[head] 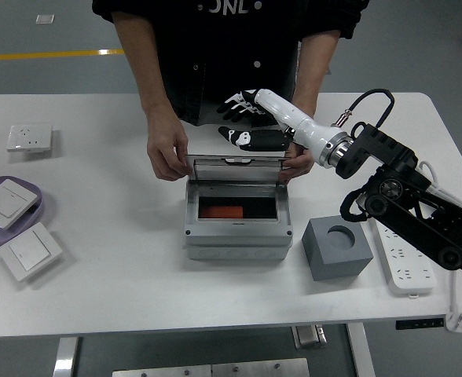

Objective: Pick up the cylinder from the cube,place it in the box,flap close box

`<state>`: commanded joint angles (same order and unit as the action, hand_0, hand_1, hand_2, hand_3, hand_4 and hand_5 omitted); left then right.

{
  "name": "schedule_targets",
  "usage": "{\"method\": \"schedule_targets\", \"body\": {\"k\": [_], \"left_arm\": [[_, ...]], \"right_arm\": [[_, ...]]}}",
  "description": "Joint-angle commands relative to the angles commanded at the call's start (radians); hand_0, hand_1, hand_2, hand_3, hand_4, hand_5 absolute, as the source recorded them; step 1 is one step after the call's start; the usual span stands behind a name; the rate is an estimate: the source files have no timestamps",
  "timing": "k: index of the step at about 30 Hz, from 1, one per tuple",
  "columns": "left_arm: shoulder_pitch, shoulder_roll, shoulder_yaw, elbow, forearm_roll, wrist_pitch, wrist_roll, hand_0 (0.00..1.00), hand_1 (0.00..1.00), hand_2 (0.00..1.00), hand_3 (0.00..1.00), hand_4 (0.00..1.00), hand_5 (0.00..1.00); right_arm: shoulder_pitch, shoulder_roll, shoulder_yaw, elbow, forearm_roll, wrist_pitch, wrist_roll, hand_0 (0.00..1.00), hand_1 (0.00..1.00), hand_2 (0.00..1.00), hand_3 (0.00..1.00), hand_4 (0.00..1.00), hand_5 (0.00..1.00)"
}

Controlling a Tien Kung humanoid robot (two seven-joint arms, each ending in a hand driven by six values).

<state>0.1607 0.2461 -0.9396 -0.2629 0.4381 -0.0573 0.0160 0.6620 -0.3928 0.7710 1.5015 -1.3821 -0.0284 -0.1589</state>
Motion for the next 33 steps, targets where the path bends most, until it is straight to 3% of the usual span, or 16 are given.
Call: {"method": "schedule_targets", "body": {"k": [25,33], "left_arm": [[-0.004,-0.005,-0.005,-0.003,0.009,0.000,0.001,0.616,0.654,0.625,0.647,0.718,0.172],[-0.003,-0.006,-0.009,-0.004,0.011,0.001,0.001,0.616,0.654,0.625,0.647,0.717,0.172]], "right_arm": [[-0.055,-0.028,-0.066,-0.035,-0.001,0.002,0.001,0.780,0.685,0.686,0.697,0.673,0.395],[-0.076,-0.043,-0.070,0.025,-0.012,-0.004,-0.002,0.780,0.682,0.686,0.697,0.672,0.394]]}}
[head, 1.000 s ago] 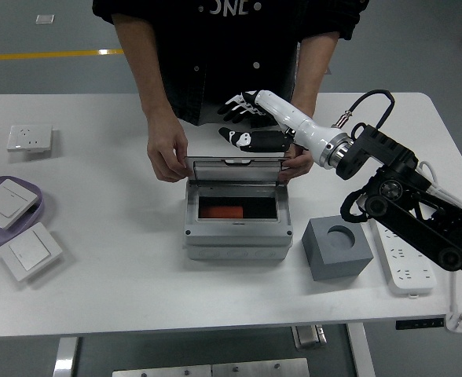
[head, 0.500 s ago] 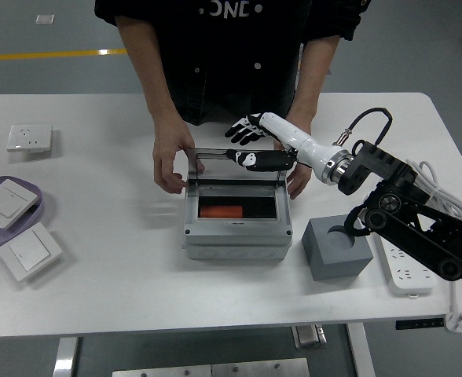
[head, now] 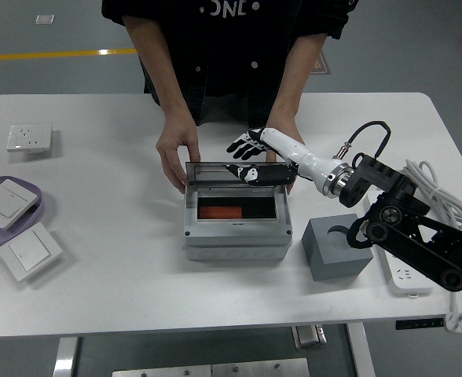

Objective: Pick up the cylinder from the cube,place it in the box,flap close box

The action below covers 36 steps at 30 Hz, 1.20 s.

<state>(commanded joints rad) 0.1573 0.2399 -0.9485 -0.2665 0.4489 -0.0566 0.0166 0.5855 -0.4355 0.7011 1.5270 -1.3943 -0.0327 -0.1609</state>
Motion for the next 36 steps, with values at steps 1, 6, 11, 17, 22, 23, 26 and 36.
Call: {"method": "schedule_targets", "body": {"k": [1,6,11,17,22,23,26,36], "left_arm": [[0.000,0.000,-0.001,0.000,0.000,0.000,0.000,0.616,0.654,0.625,0.647,0.717,0.172],[0.000,-0.002,-0.001,0.000,0.000,0.000,0.000,0.616,0.654,0.625,0.646,0.717,0.171],[0.000,-0.002,-0.004,0.000,0.002,0.000,0.000,0.616,0.654,0.624,0.647,0.717,0.171],[0.002,-0.002,-0.005,0.000,0.001,0.000,0.001,0.616,0.654,0.624,0.645,0.716,0.170],[0.004,-0.003,-0.006,0.000,0.001,0.000,0.001,0.616,0.654,0.624,0.646,0.716,0.170],[0.004,-0.003,-0.006,0.000,0.001,0.000,0.001,0.616,0.654,0.624,0.646,0.716,0.170],[0.006,-0.003,-0.004,0.002,-0.002,0.001,0.001,0.616,0.655,0.624,0.645,0.716,0.170],[0.004,0.005,0.001,0.003,-0.008,0.000,0.000,0.616,0.655,0.624,0.645,0.715,0.170]], "right_arm": [[-0.005,-0.002,-0.002,0.012,-0.002,0.000,-0.001,0.780,0.682,0.686,0.697,0.672,0.394],[-0.029,-0.013,-0.011,0.071,-0.011,-0.002,-0.005,0.778,0.680,0.686,0.695,0.673,0.397],[-0.049,-0.023,-0.014,0.101,-0.011,-0.004,-0.006,0.763,0.678,0.684,0.696,0.673,0.400],[-0.073,-0.040,-0.018,0.138,-0.005,-0.005,-0.006,0.758,0.678,0.685,0.696,0.671,0.398],[-0.092,-0.043,-0.026,0.146,0.005,-0.003,-0.006,0.756,0.677,0.685,0.696,0.671,0.398],[-0.095,-0.044,-0.027,0.148,0.009,-0.003,-0.005,0.756,0.677,0.685,0.696,0.671,0.398],[-0.103,-0.051,-0.023,0.157,0.028,-0.006,0.000,0.750,0.678,0.684,0.695,0.670,0.398],[-0.226,-0.093,0.145,0.196,0.084,-0.033,0.037,0.749,0.675,0.685,0.694,0.668,0.399]]}}
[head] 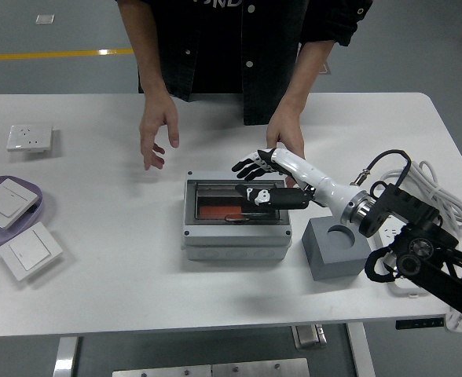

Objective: Pick up the cylinder from the cube,place it in the box,flap close box

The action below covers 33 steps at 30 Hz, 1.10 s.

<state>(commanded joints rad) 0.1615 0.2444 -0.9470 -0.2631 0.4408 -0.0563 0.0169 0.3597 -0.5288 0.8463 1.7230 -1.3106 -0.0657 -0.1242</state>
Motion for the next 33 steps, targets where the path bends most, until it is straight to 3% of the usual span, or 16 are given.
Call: {"method": "schedule_targets", "body": {"k": [5,10,15,25,26,33], "left_arm": [[0.007,-0.004,0.011,0.002,-0.010,0.000,0.000,0.616,0.654,0.624,0.645,0.716,0.171],[0.011,-0.010,0.014,0.003,-0.015,0.000,-0.001,0.616,0.654,0.624,0.646,0.715,0.170],[0.014,-0.015,0.016,0.003,-0.017,0.000,-0.001,0.616,0.654,0.624,0.645,0.715,0.171],[0.017,-0.018,0.021,0.003,-0.023,0.001,-0.002,0.616,0.654,0.623,0.644,0.715,0.170],[0.018,-0.019,0.022,0.004,-0.024,0.001,-0.002,0.616,0.654,0.623,0.644,0.715,0.171],[0.019,-0.019,0.027,0.005,-0.031,0.001,-0.002,0.616,0.654,0.623,0.644,0.714,0.170]], "right_arm": [[-0.105,-0.011,0.137,0.002,0.050,-0.005,0.044,0.748,0.675,0.684,0.694,0.668,0.398],[-0.208,0.015,0.277,-0.030,0.156,0.005,0.134,0.736,0.675,0.683,0.694,0.668,0.398],[-0.260,0.046,0.384,-0.060,0.254,0.018,0.218,0.736,0.672,0.685,0.694,0.667,0.383],[-0.284,0.062,0.451,-0.086,0.300,-0.005,0.330,0.772,0.707,0.720,0.718,0.698,0.347],[-0.285,0.063,0.454,-0.087,0.299,-0.008,0.337,0.791,0.748,0.739,0.771,0.822,0.268],[-0.287,0.068,0.458,-0.088,0.284,-0.034,0.358,0.772,0.736,0.710,0.751,0.834,0.234]]}}
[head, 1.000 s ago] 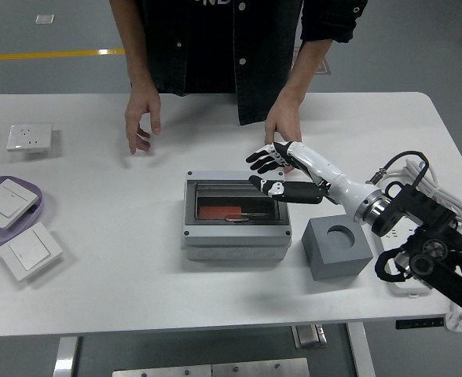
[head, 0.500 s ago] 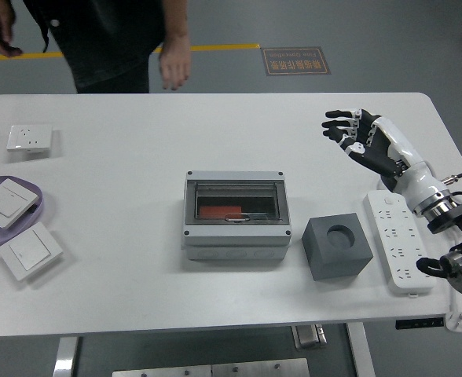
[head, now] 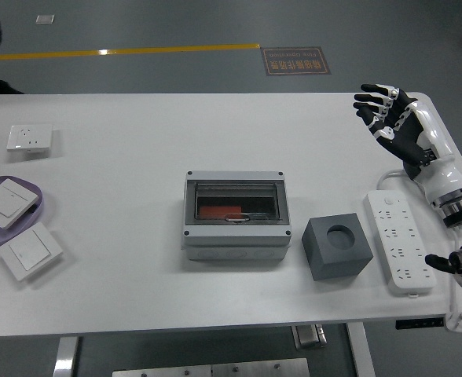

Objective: Pick up the cylinder from the cube,place it in the box,flap close box

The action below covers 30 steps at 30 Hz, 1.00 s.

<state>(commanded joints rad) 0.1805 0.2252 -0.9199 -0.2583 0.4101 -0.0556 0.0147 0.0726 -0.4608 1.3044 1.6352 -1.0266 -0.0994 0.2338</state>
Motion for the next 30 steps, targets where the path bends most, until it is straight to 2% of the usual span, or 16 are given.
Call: {"method": "schedule_targets", "body": {"k": [4,5,10,11,16,17,22,23,28,29,30], "left_arm": [[0.000,0.001,0.000,0.000,-0.001,0.000,0.000,0.616,0.654,0.623,0.644,0.714,0.170],[0.000,0.001,0.000,0.000,-0.001,0.000,0.000,0.616,0.654,0.623,0.644,0.714,0.170],[0.000,0.001,0.000,0.000,-0.002,0.000,0.000,0.616,0.654,0.623,0.644,0.714,0.170],[-0.001,0.001,0.000,0.000,-0.002,0.000,0.000,0.616,0.654,0.623,0.644,0.714,0.168],[-0.001,0.001,-0.001,0.000,-0.001,0.000,0.000,0.616,0.654,0.623,0.644,0.714,0.168],[-0.001,0.002,-0.001,0.000,-0.001,0.000,0.000,0.616,0.654,0.623,0.644,0.714,0.168],[-0.002,0.002,-0.002,0.001,-0.001,0.000,0.000,0.616,0.654,0.623,0.644,0.714,0.168],[-0.001,0.002,-0.002,0.001,-0.001,0.000,0.000,0.616,0.654,0.623,0.643,0.713,0.167],[-0.002,0.003,-0.001,0.001,-0.001,0.000,0.000,0.616,0.654,0.623,0.643,0.713,0.167],[-0.002,0.003,-0.001,0.001,-0.001,0.000,0.000,0.616,0.654,0.623,0.644,0.713,0.164],[-0.001,0.003,-0.001,0.001,-0.001,0.000,0.000,0.616,0.654,0.623,0.644,0.713,0.164]], "right_arm": [[0.001,0.003,-0.003,0.004,-0.001,-0.035,0.007,0.772,0.736,0.710,0.751,0.834,0.234],[0.001,0.005,-0.003,0.008,-0.003,-0.051,0.000,0.766,0.720,0.704,0.755,0.760,0.054],[0.005,0.009,-0.008,0.013,-0.007,-0.076,-0.022,0.766,0.720,0.704,0.755,0.760,0.054],[0.006,0.011,-0.009,0.013,-0.007,-0.076,-0.024,0.708,0.652,0.606,0.678,0.669,0.002],[0.010,0.016,-0.013,0.010,-0.014,-0.068,-0.036,0.708,0.652,0.606,0.678,0.669,0.002],[0.010,0.016,-0.012,0.009,-0.021,-0.057,-0.046,0.332,0.391,0.366,0.328,0.475,0.073],[0.011,0.015,-0.012,-0.005,-0.066,-0.002,-0.095,0.332,0.391,0.366,0.328,0.475,0.073],[0.011,0.015,-0.012,-0.007,-0.071,0.002,-0.097,0.306,0.362,0.352,0.338,0.524,0.002],[0.012,0.016,-0.012,-0.013,-0.080,0.021,-0.101,0.306,0.362,0.352,0.338,0.524,0.002],[0.012,0.015,-0.012,-0.014,-0.079,0.024,-0.102,0.913,0.867,0.868,0.926,0.931,0.301],[0.013,0.015,-0.012,-0.016,-0.078,0.028,-0.103,0.913,0.867,0.868,0.926,0.931,0.301]]}}
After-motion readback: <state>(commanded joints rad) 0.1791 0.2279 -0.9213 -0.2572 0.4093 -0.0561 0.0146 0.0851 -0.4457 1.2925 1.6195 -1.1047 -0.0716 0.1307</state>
